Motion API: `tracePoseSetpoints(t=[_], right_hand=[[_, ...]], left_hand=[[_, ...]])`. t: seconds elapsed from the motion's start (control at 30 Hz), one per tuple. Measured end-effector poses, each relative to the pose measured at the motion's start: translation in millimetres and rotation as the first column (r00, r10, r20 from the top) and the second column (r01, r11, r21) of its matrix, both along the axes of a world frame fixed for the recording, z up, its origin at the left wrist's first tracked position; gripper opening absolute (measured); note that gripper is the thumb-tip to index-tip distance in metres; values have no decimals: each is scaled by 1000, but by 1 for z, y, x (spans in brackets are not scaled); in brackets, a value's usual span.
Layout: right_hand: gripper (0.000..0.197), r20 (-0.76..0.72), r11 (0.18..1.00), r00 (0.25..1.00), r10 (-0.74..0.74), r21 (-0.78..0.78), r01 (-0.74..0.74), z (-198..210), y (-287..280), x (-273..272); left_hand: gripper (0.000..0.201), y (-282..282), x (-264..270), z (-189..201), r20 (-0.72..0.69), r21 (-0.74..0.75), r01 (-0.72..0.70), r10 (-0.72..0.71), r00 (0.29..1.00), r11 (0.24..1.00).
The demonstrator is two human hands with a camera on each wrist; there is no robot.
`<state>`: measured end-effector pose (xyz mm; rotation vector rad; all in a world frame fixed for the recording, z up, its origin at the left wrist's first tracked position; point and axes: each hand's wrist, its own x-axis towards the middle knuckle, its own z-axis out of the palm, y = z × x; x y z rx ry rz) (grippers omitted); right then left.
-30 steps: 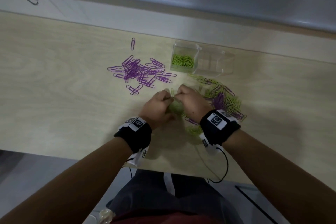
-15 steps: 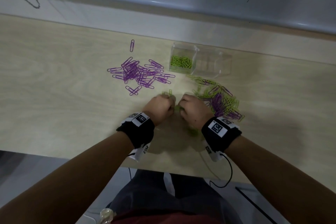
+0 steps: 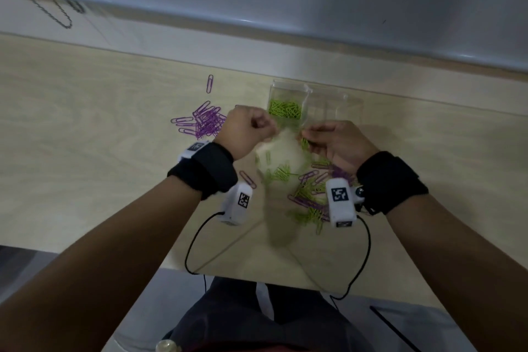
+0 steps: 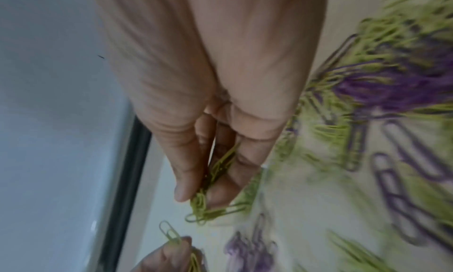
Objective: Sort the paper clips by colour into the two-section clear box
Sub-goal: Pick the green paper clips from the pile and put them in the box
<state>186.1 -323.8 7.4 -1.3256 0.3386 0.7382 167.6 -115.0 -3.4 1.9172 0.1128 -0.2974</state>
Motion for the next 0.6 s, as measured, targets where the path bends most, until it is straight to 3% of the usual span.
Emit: tracePoseSetpoints(t=[0.17, 0.27, 0.37, 0.47, 0.53, 0.6], right_hand=[[8, 283, 982, 957, -66, -150, 112, 21, 20, 46], [12, 472, 906, 882, 5, -376, 196, 10, 37, 66], [8, 457, 731, 851, 257, -668, 138, -12, 47, 72], [19, 387, 697, 841, 379, -717, 16, -21, 44, 65], [28, 450, 721, 820, 353, -689, 68, -12, 34, 56], [29, 513, 762, 805, 298, -636, 123, -6, 17, 44]], left_hand=[[4, -13, 51, 11, 79, -72, -166, 172, 982, 983], [9, -26, 71, 6, 79, 114, -155, 146, 986, 981], [15, -32, 75, 0, -1, 358, 21, -22, 1000, 933], [17, -21, 74, -7, -32, 226, -29, 38, 999, 974], [22, -7, 64, -6, -7, 58, -141, 142, 990, 988], [27, 7, 45, -7, 72, 30, -195, 192, 979, 980]])
